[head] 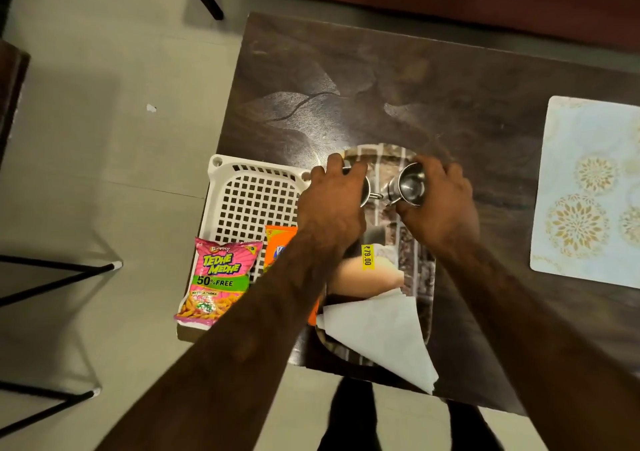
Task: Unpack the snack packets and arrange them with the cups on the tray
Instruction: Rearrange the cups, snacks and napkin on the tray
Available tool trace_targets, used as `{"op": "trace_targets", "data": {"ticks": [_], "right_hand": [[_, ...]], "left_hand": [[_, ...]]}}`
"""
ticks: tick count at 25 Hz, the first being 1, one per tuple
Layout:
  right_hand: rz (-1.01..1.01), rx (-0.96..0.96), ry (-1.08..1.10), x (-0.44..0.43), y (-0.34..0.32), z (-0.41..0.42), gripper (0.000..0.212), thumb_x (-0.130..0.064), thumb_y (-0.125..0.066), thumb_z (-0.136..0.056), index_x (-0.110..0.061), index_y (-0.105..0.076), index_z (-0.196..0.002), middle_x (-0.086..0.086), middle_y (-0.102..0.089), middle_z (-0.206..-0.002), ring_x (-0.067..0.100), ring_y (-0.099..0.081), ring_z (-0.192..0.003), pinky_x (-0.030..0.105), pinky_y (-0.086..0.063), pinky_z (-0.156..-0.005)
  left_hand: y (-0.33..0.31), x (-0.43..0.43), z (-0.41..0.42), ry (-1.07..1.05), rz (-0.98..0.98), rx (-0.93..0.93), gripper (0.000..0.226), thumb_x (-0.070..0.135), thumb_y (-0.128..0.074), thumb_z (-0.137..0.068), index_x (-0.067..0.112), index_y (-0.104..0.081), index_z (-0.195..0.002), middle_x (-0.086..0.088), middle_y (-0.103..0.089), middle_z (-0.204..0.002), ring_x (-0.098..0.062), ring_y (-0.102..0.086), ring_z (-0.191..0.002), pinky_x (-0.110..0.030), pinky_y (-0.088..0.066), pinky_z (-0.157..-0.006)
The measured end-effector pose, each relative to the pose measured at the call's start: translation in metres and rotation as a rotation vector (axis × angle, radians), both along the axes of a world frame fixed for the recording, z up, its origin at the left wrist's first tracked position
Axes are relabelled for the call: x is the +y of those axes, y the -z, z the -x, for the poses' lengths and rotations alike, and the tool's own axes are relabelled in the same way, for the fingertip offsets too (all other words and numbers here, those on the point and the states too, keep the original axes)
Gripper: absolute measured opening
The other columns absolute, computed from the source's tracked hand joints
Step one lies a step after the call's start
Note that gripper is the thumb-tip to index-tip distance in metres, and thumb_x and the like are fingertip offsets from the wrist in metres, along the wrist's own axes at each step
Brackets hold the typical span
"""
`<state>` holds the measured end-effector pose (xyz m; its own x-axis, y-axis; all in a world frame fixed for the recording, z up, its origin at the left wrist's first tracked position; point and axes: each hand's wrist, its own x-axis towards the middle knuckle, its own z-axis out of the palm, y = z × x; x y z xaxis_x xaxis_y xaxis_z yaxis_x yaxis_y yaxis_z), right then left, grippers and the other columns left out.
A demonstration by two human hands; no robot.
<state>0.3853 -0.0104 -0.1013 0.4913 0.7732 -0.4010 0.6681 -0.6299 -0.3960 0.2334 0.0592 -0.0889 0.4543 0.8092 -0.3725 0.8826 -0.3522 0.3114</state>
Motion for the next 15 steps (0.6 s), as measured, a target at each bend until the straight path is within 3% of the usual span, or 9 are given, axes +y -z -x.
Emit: {"op": "trace_targets", "data": {"ticks": [4,6,8,11,15], "right_hand": [[-0.152,0.104,-0.038,-0.007,-0.011,0.008,0.09,-0.019,-0.09,-0.074,-0.031,-0.046,-0.151,0.001,-0.059,-0.141,0.029,-0.054,-0.129,0.034,-0.046,-0.097],[-0.171,0.249,-0.088,-0.004,-0.018,0.029,0.09,-0.014,-0.091,-0.071,-0.032,-0.047,-0.148,-0.006,-0.061,-0.139,0.022,-0.055,-0.128,0.037,-0.054,-0.101],[-0.176,0.333,-0.204,0.004,-0.019,0.056,0.087,-0.007,-0.086,-0.072,-0.029,-0.049,-0.147,-0.007,-0.06,-0.141,0.021,-0.054,-0.129,0.038,-0.053,-0.103],[-0.201,0.343,-0.387,0.022,-0.009,0.092,0.085,-0.001,-0.08,-0.075,-0.023,-0.051,-0.151,0.0,-0.058,-0.147,0.026,-0.052,-0.132,0.028,-0.042,-0.101],[-0.139,0.284,-0.515,0.042,0.007,0.121,0.089,0.004,-0.074,-0.077,-0.022,-0.045,-0.158,0.003,-0.051,-0.152,0.029,-0.048,-0.138,0.034,-0.04,-0.111]], "left_hand": [[-0.026,0.012,0.054,-0.015,-0.048,-0.087,0.079,0.015,-0.081,-0.066,0.022,-0.046,-0.137,-0.008,-0.05,-0.131,-0.035,-0.049,-0.117,-0.04,-0.047,-0.084],[-0.033,0.025,0.09,-0.095,-0.075,-0.049,0.078,0.005,-0.079,-0.061,0.015,-0.047,-0.131,-0.01,-0.055,-0.127,-0.037,-0.051,-0.114,-0.039,-0.044,-0.079],[-0.032,0.037,0.119,-0.137,-0.051,0.015,0.071,0.0,-0.074,-0.064,0.012,-0.048,-0.129,-0.013,-0.054,-0.127,-0.039,-0.05,-0.115,-0.045,-0.046,-0.085],[-0.02,0.05,0.144,-0.136,-0.013,0.035,0.072,-0.006,-0.07,-0.066,0.017,-0.047,-0.13,-0.012,-0.048,-0.131,-0.039,-0.048,-0.118,-0.05,-0.05,-0.088],[-0.003,0.048,0.154,-0.106,0.001,0.008,0.075,-0.012,-0.061,-0.066,0.02,-0.049,-0.133,-0.013,-0.045,-0.133,-0.039,-0.046,-0.12,-0.054,-0.052,-0.087]]}}
